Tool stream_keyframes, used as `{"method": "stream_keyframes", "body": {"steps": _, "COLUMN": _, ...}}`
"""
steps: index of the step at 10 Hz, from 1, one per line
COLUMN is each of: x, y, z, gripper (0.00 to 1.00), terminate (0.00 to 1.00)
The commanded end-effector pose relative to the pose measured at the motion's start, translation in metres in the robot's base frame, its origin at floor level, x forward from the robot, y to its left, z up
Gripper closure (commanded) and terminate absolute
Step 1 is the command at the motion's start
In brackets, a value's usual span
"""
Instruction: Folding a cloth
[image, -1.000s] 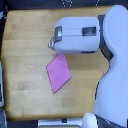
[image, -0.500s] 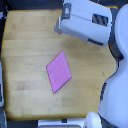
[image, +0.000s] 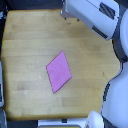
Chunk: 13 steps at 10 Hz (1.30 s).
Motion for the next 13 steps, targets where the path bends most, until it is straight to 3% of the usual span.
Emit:
{"method": "stream_keyframes", "body": {"steps": 1, "x": 0.026, "y": -0.109, "z": 0.006, "gripper": 0.00, "terminate": 0.00}}
{"method": "stream_keyframes", "body": {"steps": 4, "x": 0.021, "y": -0.180, "z": 0.008, "gripper": 0.00, "terminate": 0.00}}
{"method": "stream_keyframes", "body": {"steps": 8, "x": 0.016, "y": -0.231, "z": 0.013, "gripper": 0.00, "terminate": 0.00}}
{"method": "stream_keyframes", "body": {"steps": 13, "x": -0.016, "y": -0.273, "z": 0.003, "gripper": 0.00, "terminate": 0.00}}
